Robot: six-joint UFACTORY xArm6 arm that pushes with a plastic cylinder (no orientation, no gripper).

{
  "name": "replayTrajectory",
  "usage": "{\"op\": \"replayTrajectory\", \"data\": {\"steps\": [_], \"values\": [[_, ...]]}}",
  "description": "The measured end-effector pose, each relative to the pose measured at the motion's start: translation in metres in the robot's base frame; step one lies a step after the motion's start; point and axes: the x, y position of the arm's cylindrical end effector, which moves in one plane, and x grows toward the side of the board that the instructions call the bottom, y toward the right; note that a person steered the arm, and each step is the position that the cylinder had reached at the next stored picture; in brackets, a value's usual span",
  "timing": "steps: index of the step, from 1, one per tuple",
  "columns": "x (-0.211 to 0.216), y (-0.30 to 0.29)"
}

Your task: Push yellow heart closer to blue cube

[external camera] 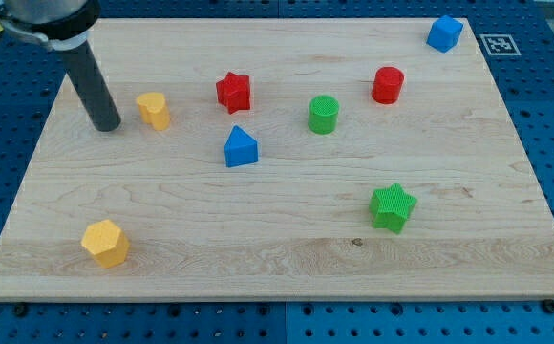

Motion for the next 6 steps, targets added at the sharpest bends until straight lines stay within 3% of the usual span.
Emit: {"op": "replayTrajectory", "data": {"steps": [4,6], "values": [[0.000,0.096],[-0.041,0.110]]}}
